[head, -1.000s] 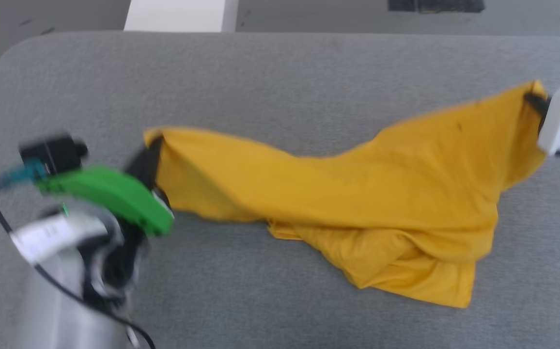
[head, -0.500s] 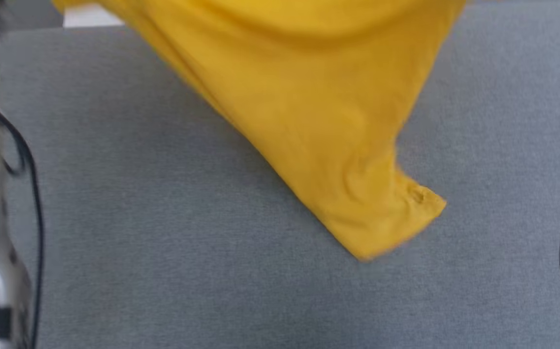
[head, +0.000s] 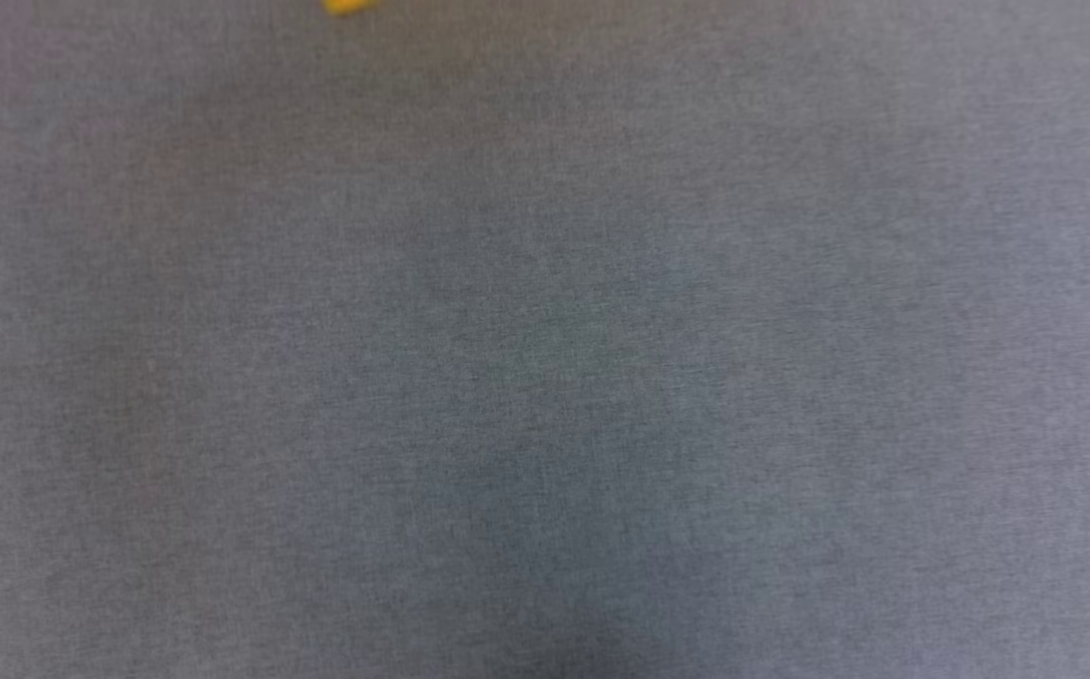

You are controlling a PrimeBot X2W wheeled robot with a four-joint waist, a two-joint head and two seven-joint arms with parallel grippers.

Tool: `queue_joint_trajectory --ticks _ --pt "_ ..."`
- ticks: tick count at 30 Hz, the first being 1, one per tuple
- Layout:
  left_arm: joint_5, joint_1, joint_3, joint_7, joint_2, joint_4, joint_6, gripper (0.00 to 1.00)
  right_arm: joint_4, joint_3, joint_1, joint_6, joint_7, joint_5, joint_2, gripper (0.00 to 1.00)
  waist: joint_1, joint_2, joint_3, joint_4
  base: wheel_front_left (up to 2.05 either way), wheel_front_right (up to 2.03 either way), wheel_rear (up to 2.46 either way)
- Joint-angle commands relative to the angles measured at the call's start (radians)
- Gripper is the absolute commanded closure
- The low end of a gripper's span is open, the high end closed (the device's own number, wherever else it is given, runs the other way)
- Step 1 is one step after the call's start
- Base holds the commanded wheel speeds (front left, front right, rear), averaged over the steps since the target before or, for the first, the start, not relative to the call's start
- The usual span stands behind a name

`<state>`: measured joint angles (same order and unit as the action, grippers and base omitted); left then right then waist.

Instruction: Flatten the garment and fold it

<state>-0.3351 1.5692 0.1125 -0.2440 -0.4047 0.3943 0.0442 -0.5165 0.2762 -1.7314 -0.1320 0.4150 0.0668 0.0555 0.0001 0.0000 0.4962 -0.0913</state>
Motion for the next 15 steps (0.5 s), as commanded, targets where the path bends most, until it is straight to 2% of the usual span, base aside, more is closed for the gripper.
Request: queue_joint_trajectory --ticks 1,8,11,15 --pt "0.001 0.014 -0.002 0.023 -0.006 0.017 -0.008 1.0 -0.022 0.001 -0.012 0.001 -0.024 -0.009 -0.004 1.0 -0.0001 0.0 0.034 0.009 0.0 0.0 0.0" --pt "-0.035 -0.04 -0.006 0.117 -0.006 0.106 -0.063 1.0 -0.091 -0.049 0.046 0.001 -0.062 0.044 0.01 1.0 -0.0001 0.0 0.037 0.048 0.0 0.0 0.0" --pt "-0.057 -0.104 0.006 0.151 0.014 0.139 -0.098 1.0 -0.091 -0.091 0.134 0.001 -0.068 0.103 0.044 1.0 -0.0001 0.0 0.008 0.072 0.0 0.0 0.0" --pt "-0.093 -0.221 0.014 0.185 0.045 0.168 -0.12 1.0 -0.056 -0.147 0.299 0.001 -0.075 0.2 0.102 1.0 -0.0001 0.0 -0.062 0.105 0.0 0.0 0.0"
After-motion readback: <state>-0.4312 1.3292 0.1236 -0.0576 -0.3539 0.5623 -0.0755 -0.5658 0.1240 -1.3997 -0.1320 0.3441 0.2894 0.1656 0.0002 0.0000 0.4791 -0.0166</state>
